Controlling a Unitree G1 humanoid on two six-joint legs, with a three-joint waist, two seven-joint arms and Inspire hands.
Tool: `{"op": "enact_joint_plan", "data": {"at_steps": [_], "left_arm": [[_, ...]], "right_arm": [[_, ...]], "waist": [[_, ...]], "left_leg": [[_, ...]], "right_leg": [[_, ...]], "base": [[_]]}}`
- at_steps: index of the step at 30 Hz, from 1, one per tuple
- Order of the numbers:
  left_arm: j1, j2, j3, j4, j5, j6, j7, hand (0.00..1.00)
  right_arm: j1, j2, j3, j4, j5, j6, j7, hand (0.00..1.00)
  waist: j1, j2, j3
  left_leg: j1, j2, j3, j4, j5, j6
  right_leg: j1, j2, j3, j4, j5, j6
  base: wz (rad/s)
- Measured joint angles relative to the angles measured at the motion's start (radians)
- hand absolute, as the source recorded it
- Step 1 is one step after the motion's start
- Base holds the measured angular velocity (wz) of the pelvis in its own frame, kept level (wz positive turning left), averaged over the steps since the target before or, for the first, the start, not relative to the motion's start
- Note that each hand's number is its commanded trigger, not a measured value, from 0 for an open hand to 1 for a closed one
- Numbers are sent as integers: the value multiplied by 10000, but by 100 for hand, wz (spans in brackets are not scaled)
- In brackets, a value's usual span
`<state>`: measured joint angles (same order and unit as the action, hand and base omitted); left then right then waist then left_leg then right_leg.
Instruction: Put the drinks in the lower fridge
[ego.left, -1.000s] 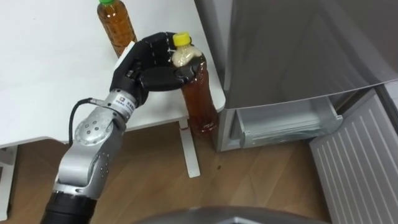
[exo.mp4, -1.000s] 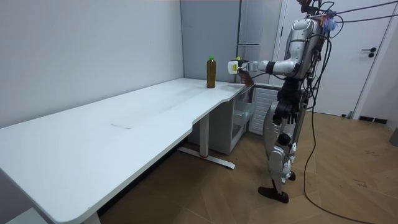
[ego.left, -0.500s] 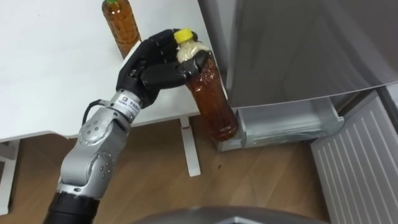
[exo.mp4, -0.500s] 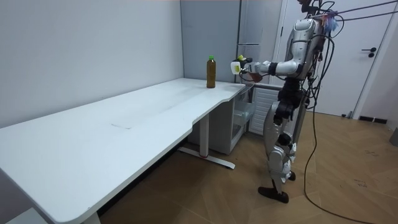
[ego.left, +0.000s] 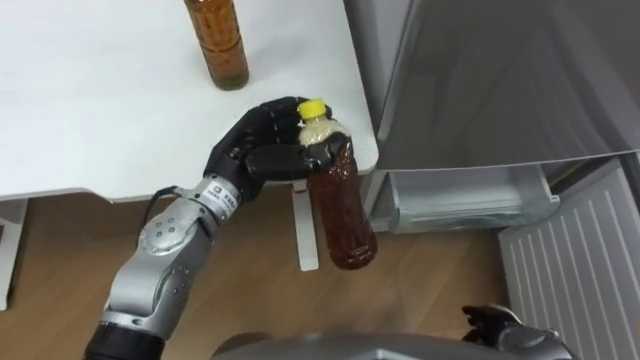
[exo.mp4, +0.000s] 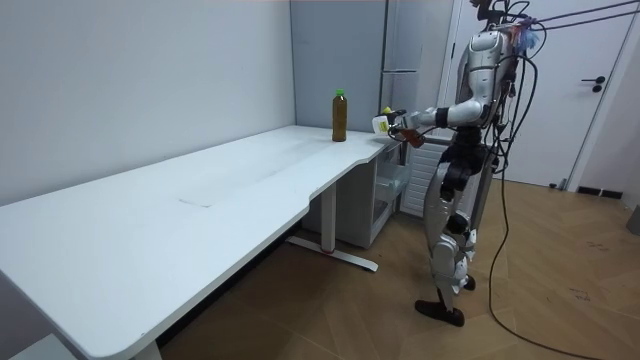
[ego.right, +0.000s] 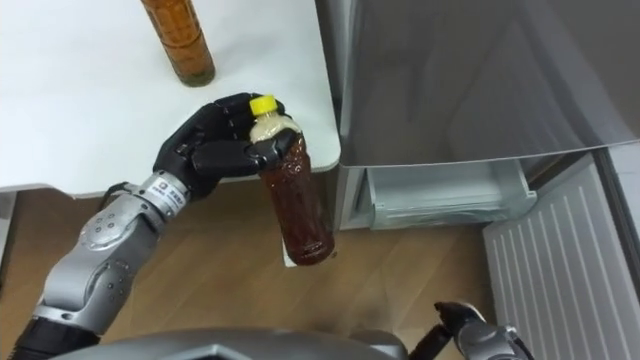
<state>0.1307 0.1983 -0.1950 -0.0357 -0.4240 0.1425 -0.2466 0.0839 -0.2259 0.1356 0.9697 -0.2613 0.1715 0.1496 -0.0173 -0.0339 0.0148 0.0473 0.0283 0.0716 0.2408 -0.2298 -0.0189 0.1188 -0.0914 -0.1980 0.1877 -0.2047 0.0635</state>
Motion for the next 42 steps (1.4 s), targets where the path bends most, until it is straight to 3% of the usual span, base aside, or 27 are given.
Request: {"op": "enact_joint_plan", "data": {"at_steps": [5, 8, 13, 19, 26, 28, 31, 38, 42], "left_arm": [[-1, 16, 18, 3, 639, -71, -24, 100], [7, 131, -51, 34, 688, -71, -24, 100], [43, 158, -49, 37, 853, -214, -11, 100], [269, 111, -39, 37, 1712, -490, -10, 100], [431, 230, -3, 37, 2819, -948, 73, 100], [430, 129, 83, 35, 3535, -1227, 208, 100], [431, 112, 123, 36, 3987, -1339, 261, 100], [443, 147, 140, 25, 4622, -1668, 414, 100], [443, 222, 142, 26, 4986, -2085, 574, 100]], "right_arm": [[175, 93, -15, -1644, -583, -90, 186, 0], [132, 572, 174, -2585, -580, -692, 220, 0], [173, 780, 858, -3175, -575, -928, 474, 0], [172, 776, 992, -4554, -636, -1006, 1055, 0], [199, 569, 1079, -5348, -515, -1624, 1672, 0], [199, 529, 1071, -5423, -467, -1685, 2181, 0], [200, 528, 1126, -5434, -314, -1694, 2859, 0], [259, 363, 1203, -5748, 1162, -1741, 4145, 0], [253, 275, 1312, -5748, 2192, -2066, 4920, 0]], "waist": [[-10, 1, -13], [-13, 19, -27], [152, 69, -54], [226, 135, -90], [310, 130, -100], [487, 108, -96], [527, 10, -119], [816, -109, -81], [955, -187, -16]], "left_leg": [[8, 4, 4, 19, 1, -1], [6, 18, -22, 120, 0, -2], [-60, 16, -79, 186, 0, -2], [-213, 16, -333, 325, 0, -5], [-194, 3, -528, 355, 3, -11], [-184, -2, -502, 337, 6, -15], [-176, -5, -507, 342, 8, -17], [-183, -15, -547, 332, 8, -17], [-175, -14, -596, 355, 12, -23]], "right_leg": [[6, 1, -4, 1, 7, -10], [60, 13, -34, 3, 22, -32], [99, 11, -85, 28, 28, -39], [69, 12, -315, 162, 29, -41], [215, 5, -527, 161, 29, -41], [219, 4, -504, 158, 29, -40], [220, 5, -496, 158, 29, -41], [239, 4, -531, 142, 30, -42], [253, 4, -574, 137, 30, -43]], "base": [[0], [2], [3], [12], [9], [0], [0], [0], [1]]}}
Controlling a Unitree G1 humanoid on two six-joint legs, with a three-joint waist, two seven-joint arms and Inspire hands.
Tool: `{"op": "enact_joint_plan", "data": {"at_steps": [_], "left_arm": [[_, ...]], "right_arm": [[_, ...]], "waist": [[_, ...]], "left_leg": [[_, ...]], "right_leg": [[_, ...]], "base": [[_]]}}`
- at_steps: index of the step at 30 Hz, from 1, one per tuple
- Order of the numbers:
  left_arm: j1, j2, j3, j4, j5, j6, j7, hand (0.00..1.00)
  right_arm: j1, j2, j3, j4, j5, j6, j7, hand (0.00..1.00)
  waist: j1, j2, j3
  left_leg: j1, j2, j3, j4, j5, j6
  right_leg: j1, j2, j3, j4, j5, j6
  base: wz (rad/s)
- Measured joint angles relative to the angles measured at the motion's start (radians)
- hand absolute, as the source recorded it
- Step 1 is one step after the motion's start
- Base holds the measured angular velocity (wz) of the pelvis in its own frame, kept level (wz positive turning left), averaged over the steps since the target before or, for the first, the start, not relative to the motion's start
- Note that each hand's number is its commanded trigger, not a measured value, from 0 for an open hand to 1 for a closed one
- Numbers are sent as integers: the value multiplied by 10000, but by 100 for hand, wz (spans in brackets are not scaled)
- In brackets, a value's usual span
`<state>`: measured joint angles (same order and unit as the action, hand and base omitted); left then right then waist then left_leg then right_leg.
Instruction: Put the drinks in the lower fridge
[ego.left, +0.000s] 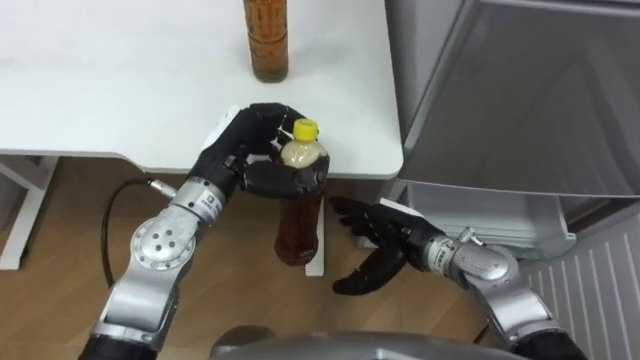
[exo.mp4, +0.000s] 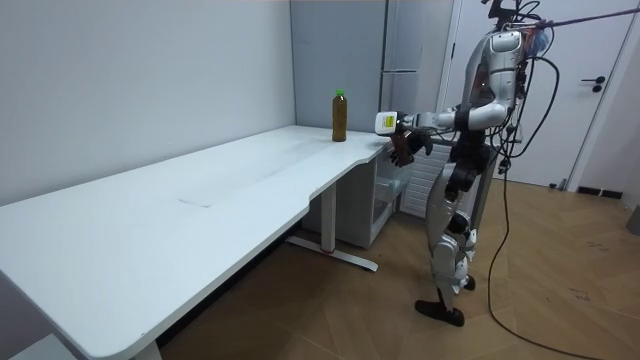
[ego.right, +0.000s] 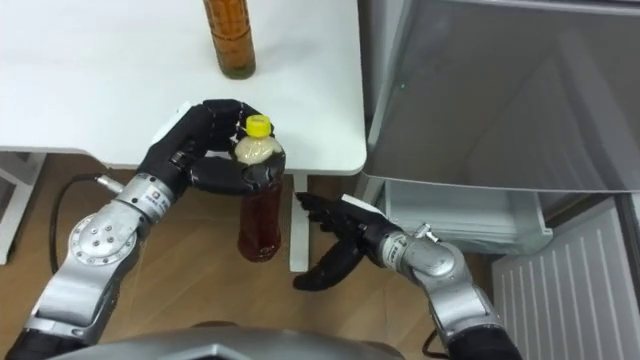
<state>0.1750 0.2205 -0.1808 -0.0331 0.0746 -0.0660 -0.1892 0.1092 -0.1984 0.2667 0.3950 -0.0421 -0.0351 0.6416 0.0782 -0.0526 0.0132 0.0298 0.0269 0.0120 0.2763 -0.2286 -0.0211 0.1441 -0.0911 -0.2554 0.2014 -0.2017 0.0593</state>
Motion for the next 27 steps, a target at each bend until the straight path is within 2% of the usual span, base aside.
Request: {"op": "enact_joint_plan", "data": {"at_steps": [2, 4, 7, 14, 19, 23, 27], "left_arm": [[-1, 2, 0, 1, 86, -221, 224, 100], [-1, 9, 4, 2, 92, -246, 337, 100], [-1, 47, 5, 2, 101, -249, 410, 100], [-1, 114, -111, 5, 443, -261, 494, 100], [0, 158, -218, 199, 419, -277, 665, 100], [-1, 162, -288, 275, 419, -277, 679, 100], [0, 224, -530, 335, 420, -277, 746, 100]], "right_arm": [[0, -123, 235, 4, 546, -144, 409, 0], [3, -172, 368, 97, 839, -200, 724, 0], [7, -174, 463, 217, 924, -201, 1106, 0], [9, -225, 483, 281, 1491, 30, 1401, 0], [5, -319, 645, 569, 2246, 52, 1442, 0], [15, -347, 662, 640, 2506, 126, 1474, 0], [17, -441, 895, 641, 2809, 175, 1471, 0]], "waist": [[79, -111, 97], [127, -192, 130], [141, -256, 88], [92, -253, 83], [129, -251, 83], [124, -204, 80], [150, -101, 37]], "left_leg": [[-22, 4, -7, -16, 5, -7], [-48, 6, -11, -17, 4, -7], [-199, 4, -12, 5, 4, -7], [-242, -16, -147, 129, 6, -9], [-242, -18, -152, 148, 6, -9], [-357, -17, -153, 142, 5, -9], [-366, -22, -152, 159, 5, -8]], "right_leg": [[-22, 5, 17, 0, 0, 0], [-51, 8, 20, 3, 0, 0], [-185, 8, 37, 15, 1, -2], [-198, 14, 24, 11, 4, -7], [-191, 13, 24, 10, 4, -6], [-227, 16, 19, 11, 4, -7], [-226, 17, 3, 11, 13, -21]], "base": [[0], [0], [0], [4], [1], [0], [0]]}}
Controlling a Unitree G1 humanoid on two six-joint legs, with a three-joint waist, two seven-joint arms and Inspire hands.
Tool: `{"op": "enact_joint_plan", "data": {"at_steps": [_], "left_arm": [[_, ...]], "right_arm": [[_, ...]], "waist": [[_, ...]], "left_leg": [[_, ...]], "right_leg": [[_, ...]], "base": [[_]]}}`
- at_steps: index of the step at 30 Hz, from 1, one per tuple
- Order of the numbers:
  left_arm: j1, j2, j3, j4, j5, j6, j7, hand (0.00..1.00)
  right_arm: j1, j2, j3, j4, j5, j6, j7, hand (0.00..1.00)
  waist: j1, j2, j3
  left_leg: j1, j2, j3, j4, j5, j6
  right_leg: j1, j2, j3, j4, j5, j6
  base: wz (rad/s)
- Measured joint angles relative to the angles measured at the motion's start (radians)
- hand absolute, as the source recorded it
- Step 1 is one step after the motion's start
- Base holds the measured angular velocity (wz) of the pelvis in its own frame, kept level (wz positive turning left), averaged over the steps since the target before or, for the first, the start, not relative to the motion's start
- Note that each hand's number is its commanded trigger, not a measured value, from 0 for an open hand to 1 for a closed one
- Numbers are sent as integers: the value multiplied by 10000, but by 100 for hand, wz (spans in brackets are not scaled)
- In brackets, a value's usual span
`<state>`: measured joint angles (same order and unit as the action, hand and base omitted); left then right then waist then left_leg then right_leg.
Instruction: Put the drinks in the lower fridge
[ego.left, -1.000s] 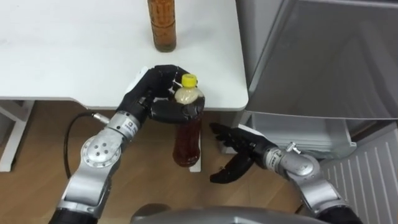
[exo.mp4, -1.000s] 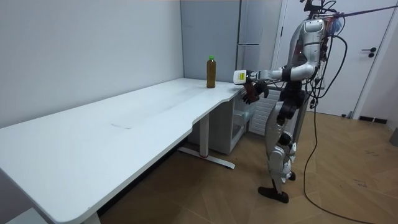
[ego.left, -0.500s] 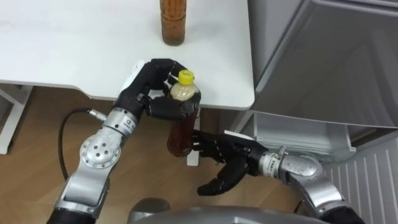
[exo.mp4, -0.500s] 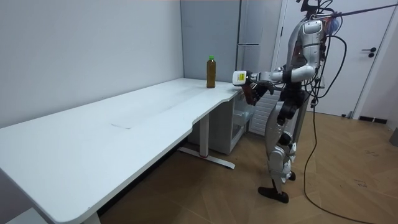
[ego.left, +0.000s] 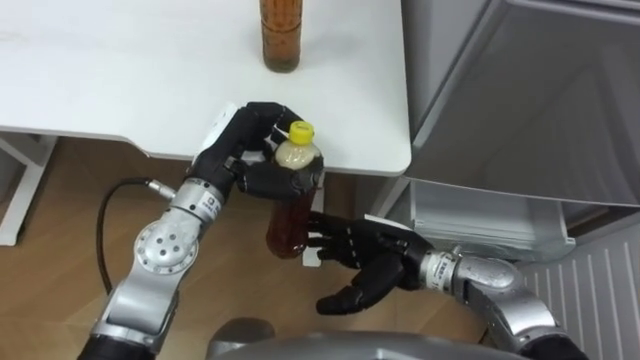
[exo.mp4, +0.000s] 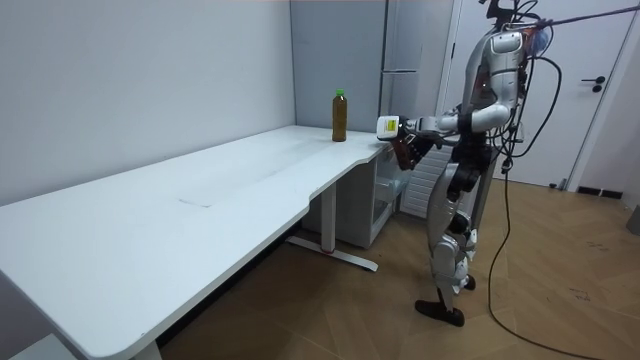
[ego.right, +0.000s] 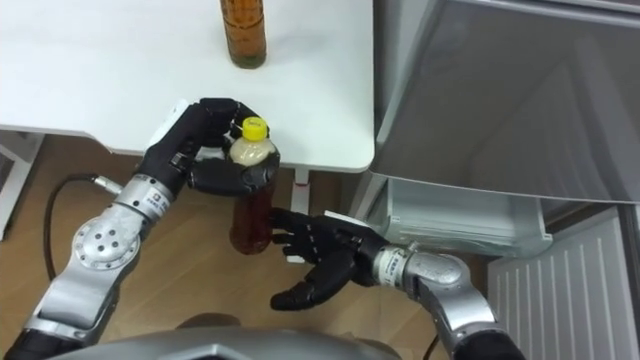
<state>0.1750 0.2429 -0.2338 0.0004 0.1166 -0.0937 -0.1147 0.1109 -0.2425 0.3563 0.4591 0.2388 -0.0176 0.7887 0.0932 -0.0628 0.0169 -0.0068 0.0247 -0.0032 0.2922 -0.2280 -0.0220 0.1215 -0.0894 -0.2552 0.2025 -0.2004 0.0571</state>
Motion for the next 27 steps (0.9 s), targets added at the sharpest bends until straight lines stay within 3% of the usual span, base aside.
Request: {"op": "enact_joint_plan", "data": {"at_steps": [4, 15, 27], "left_arm": [[3, 19, -150, 248, 0, 7, -18, 100], [35, 21, -494, 619, -269, 13, 36, 100], [33, 108, -562, 760, -902, 10, -99, 100]], "right_arm": [[0, -16, 112, 0, 9, 285, -3, 0], [2, -20, 252, 95, 404, 725, -167, 0], [2, -183, 290, 95, 613, 749, -157, 0]], "waist": [[-24, 106, -69], [-95, 85, -31], [-119, 112, 2]], "left_leg": [[22, 0, 3, -3, 7, -2], [52, -2, 7, 2, 11, -1], [-68, -2, 6, 14, 12, 2]], "right_leg": [[6, 0, 2, 0, 1, -1], [75, 1, 23, 1, 0, -1], [-33, 2, 53, 3, 0, 0]], "base": [[0], [0], [0]]}}
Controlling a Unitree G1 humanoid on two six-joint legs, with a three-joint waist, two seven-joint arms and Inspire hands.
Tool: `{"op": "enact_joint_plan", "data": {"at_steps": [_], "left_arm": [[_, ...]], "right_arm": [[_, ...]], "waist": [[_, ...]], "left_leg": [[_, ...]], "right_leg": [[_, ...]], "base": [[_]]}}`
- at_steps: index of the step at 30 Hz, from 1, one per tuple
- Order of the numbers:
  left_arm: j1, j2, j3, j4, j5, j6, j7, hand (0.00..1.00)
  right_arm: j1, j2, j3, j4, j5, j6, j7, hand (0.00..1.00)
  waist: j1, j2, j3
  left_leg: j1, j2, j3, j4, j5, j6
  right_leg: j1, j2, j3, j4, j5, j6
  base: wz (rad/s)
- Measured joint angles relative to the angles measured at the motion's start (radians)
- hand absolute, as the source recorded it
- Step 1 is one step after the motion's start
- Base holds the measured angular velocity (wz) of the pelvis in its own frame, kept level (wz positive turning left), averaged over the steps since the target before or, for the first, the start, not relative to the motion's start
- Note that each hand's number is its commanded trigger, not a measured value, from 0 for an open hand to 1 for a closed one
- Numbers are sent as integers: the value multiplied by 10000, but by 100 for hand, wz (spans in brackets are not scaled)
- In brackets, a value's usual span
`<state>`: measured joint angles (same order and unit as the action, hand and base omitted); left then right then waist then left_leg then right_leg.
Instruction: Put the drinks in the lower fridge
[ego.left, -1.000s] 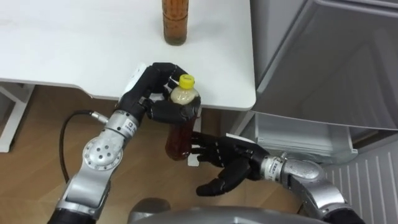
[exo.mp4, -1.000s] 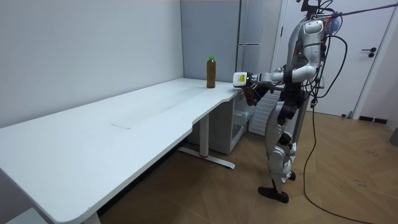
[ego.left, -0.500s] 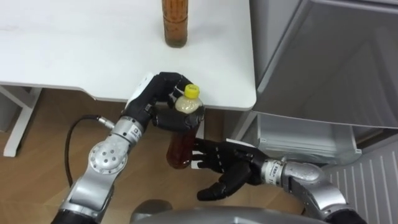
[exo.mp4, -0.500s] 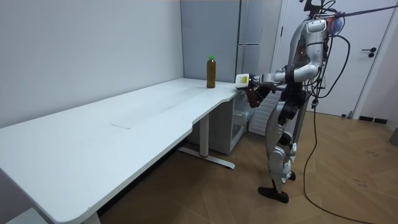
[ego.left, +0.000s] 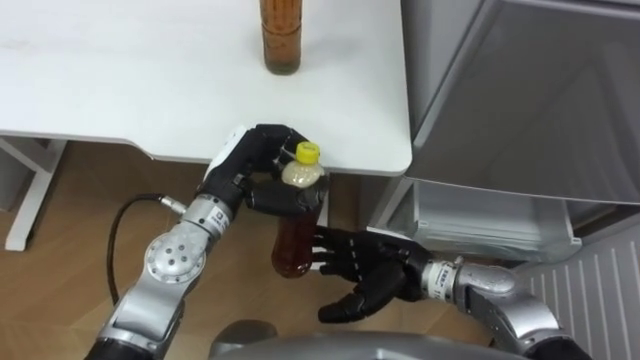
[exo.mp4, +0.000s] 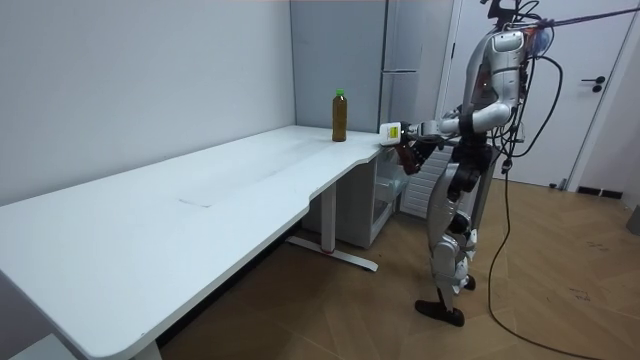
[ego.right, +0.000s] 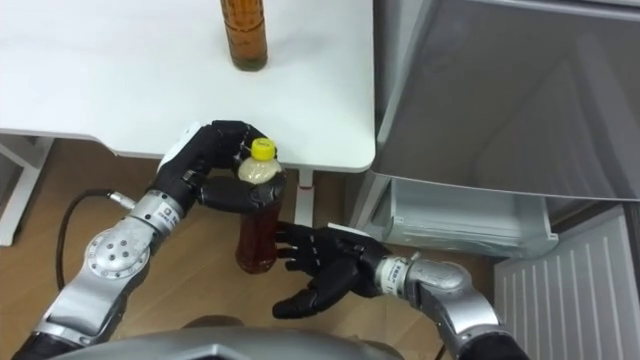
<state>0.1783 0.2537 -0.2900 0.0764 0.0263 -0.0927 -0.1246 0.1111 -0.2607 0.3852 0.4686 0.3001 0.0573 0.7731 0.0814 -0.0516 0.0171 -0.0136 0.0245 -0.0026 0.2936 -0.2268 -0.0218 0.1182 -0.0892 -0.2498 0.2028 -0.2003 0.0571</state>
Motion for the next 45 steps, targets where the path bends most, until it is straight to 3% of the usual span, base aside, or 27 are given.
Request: {"op": "enact_joint_plan", "data": {"at_steps": [6, 13, 28, 30, 31, 34, 35, 36, 37, 40, 45], "left_arm": [[9, 5, -8, 1, -371, 53, -67, 100], [27, 6, -486, 3, -1306, 366, -639, 100], [29, -47, -539, 2, -1541, 653, -1942, 100], [29, -61, -537, 2, -1541, 653, -1978, 100], [29, -65, -535, 2, -1541, 653, -2006, 100], [29, -73, -537, 2, -1541, 653, -2096, 100], [29, -73, -537, 2, -1541, 653, -2103, 100], [29, -92, -536, 1, -1541, 646, -2135, 100], [29, -149, -535, 0, -1542, 617, -2198, 100], [32, -379, -626, -3, -1524, 568, -2320, 100], [27, -394, -635, -3, -1525, 569, -2291, 100]], "right_arm": [[0, -31, -40, 0, 241, 86, -76, 0], [4, 324, -45, 98, 2364, 88, -512, 0], [14, 556, -44, 120, 3829, 51, -593, 0], [16, 553, -48, 121, 3941, 50, -593, 46], [19, 549, -48, 121, 4022, 50, -593, 58], [17, 551, -47, 120, 4074, 46, -593, 67], [18, 553, -49, 120, 4074, 44, -593, 65], [18, 548, -68, 128, 4074, 44, -616, 45], [17, 569, -162, 222, 4069, 42, -759, 0], [49, 517, -273, 362, 4061, -55, -971, 0], [85, 473, -112, 360, 4069, -312, -647, 0]], "waist": [[-113, 118, -22], [-264, 322, -50], [-554, 376, -41], [-565, 389, -40], [-580, 394, -37], [-593, 404, -31], [-594, 406, -30], [-592, 412, -26], [-577, 421, -32], [-522, 434, -38], [-549, 449, -33]], "left_leg": [[-183, 1, -3, 95, -1, 1], [-63, 1, -6, 147, 0, 2], [43, 1, -6, 97, -3, 3], [46, 0, -4, 97, -3, 2], [47, 1, -4, 96, -3, 3], [47, 0, -4, 88, -3, 2], [49, 0, -4, 85, -3, 3], [49, 0, -2, 83, -3, 3], [64, -2, -2, 78, -3, 3], [73, 0, -5, 72, -2, 2], [102, 6, 21, 50, -2, 1]], "right_leg": [[-132, 0, -12, 19, 0, -1], [-82, -6, 5, 18, 4, -6], [34, -2, -8, 19, 5, -7], [36, -2, -5, 19, 5, -7], [37, -2, -5, 19, 5, -7], [47, -2, -1, 19, 5, -8], [45, -2, -1, 19, 5, -7], [42, -2, 4, 18, 5, -7], [46, -2, 5, 16, 6, -7], [47, 2, 6, 11, 6, -7], [78, 8, 35, 6, 6, -7]], "base": [[0], [-1], [0], [0], [0], [0], [0], [0], [0], [0], [0]]}}
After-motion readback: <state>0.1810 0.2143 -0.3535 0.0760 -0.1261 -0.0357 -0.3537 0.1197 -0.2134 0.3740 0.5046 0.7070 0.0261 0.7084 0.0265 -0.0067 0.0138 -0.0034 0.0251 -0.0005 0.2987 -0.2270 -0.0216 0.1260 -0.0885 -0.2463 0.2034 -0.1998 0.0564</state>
